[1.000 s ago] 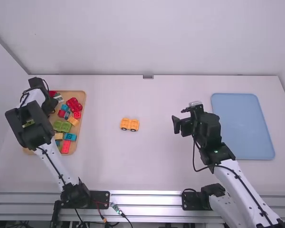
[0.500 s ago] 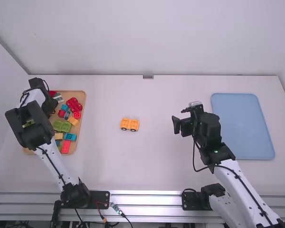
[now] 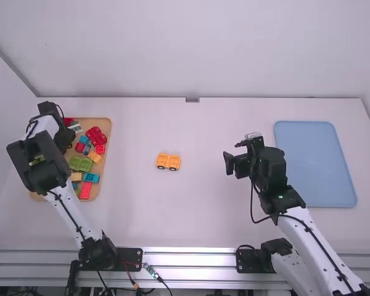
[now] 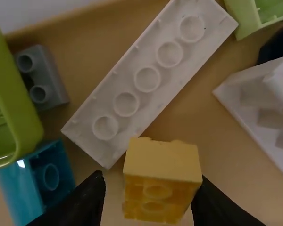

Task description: Assemble lego blocks to make yellow taxi

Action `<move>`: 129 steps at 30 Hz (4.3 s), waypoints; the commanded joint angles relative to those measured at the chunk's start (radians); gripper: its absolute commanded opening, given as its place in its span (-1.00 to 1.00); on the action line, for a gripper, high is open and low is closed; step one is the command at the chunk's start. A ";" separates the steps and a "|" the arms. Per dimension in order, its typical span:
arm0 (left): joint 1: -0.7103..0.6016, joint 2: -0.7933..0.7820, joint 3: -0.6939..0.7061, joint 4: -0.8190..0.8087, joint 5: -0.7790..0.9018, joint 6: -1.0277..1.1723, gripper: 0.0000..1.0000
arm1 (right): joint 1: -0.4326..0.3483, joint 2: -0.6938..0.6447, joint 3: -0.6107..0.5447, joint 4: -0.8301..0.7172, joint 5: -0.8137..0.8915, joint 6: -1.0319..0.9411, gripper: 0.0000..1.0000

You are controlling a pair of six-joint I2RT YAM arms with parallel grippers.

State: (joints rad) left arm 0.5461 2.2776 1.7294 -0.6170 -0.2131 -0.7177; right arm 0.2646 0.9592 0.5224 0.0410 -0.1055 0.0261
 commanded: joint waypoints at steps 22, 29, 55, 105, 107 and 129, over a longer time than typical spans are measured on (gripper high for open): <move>-0.005 0.023 -0.018 -0.040 0.036 0.018 -0.03 | -0.002 0.000 0.021 -0.002 0.001 0.003 0.98; -0.004 0.023 -0.018 -0.037 0.036 0.040 -0.08 | -0.002 0.000 0.021 -0.003 0.000 0.003 0.98; -0.004 0.021 -0.029 -0.044 0.036 0.034 -0.96 | -0.002 0.000 0.021 -0.003 0.002 -0.008 0.98; -0.698 -0.736 -0.466 0.004 0.783 0.954 -0.97 | -0.158 0.337 0.234 0.131 -0.866 -0.220 0.98; -0.698 -0.763 -0.500 0.012 0.831 0.989 -0.98 | -0.160 0.366 0.253 0.130 -0.953 -0.272 0.98; -0.714 -0.872 -0.689 0.044 1.380 1.331 -0.97 | 0.014 0.589 0.412 0.138 -1.397 -0.352 0.99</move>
State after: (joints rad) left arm -0.1631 1.4250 1.0637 -0.5735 1.0866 0.5697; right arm 0.2695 1.5421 0.8936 0.1772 -1.4094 -0.3180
